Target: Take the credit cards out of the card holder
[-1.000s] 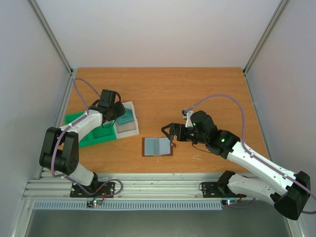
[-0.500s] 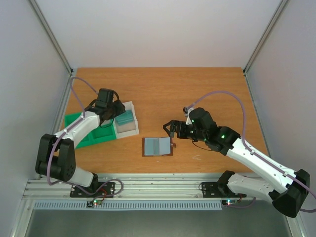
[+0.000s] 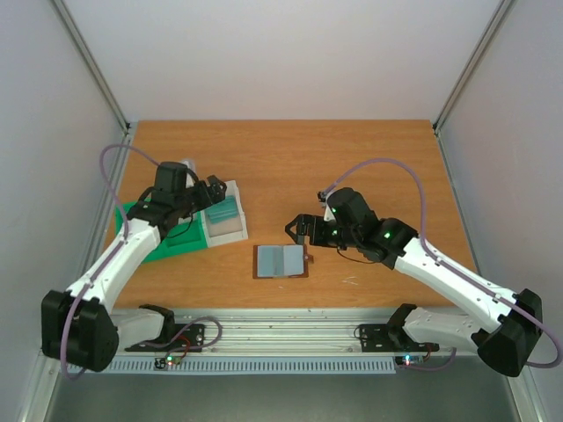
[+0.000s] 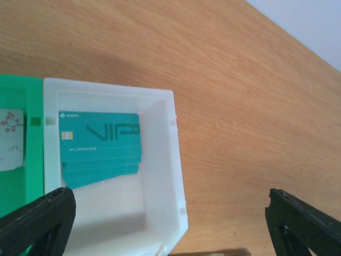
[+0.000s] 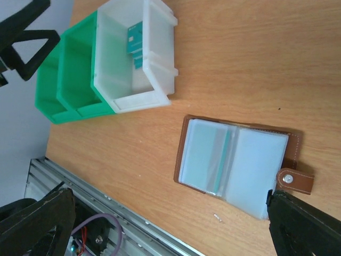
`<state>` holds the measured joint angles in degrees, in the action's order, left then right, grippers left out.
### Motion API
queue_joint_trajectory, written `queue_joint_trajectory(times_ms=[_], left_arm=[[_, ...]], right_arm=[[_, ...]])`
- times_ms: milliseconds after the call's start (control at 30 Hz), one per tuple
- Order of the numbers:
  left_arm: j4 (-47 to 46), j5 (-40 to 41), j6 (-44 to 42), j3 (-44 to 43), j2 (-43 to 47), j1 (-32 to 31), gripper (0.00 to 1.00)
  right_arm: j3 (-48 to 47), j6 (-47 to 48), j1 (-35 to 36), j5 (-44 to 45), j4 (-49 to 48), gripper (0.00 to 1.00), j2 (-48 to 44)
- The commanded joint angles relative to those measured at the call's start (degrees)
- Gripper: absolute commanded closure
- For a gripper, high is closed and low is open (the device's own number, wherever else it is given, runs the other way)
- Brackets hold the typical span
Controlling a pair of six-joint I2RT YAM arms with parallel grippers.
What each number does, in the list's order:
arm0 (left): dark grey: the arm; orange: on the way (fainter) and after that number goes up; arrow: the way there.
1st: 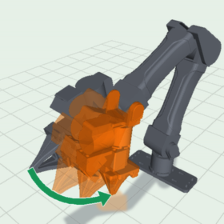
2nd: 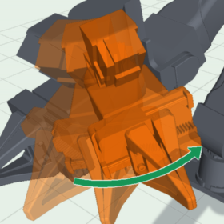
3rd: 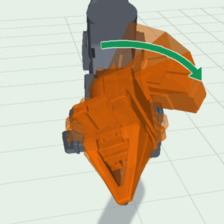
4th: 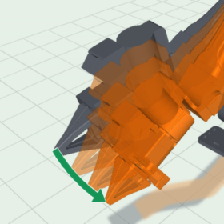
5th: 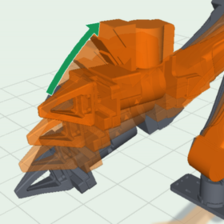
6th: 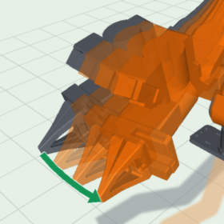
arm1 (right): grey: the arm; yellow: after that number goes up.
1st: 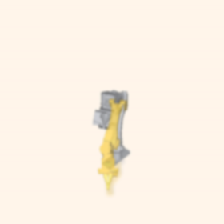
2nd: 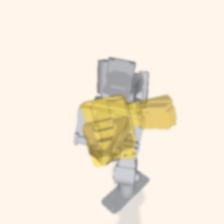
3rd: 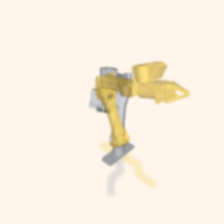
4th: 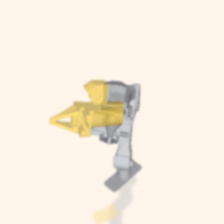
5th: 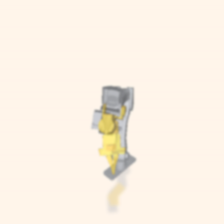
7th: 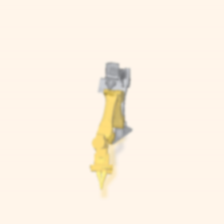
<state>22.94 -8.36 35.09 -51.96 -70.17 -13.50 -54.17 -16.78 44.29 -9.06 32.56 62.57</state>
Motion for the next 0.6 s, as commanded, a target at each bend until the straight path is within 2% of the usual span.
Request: queue_joint_trajectory(times_ms=[0, 100, 233, 400, 567], left_arm=[[3.50, -2.74, -0.92, 3.12, 5.55, 0.23, 0.01], [3.91, -6.71, -0.11, 5.97, 9.68, 0.23, 0.01], [4.65, -12.06, 0.84, 9.08, 13.91, 0.23, 0.01], [3.39, -19.38, 2.52, 13.52, 17.43, -0.02, 0.07], [3.35, -21.26, 3.77, 16.02, 19.37, -1.17, 0.12]], right_arm=[[-0.86, 0.96, -0.30, -3.41, -1.53, 0.02, 1.88], [-0.53, 0.46, -0.26, -4.43, -1.96, 0.04, 4.71], [0.84, -0.34, -0.27, -7.31, -4.70, 0.15, 8.72], [3.98, -2.44, 0.07, -9.26, -9.77, 0.45, 11.28], [5.33, -2.52, 0.57, -10.07, -12.67, 0.60, 14.83]])
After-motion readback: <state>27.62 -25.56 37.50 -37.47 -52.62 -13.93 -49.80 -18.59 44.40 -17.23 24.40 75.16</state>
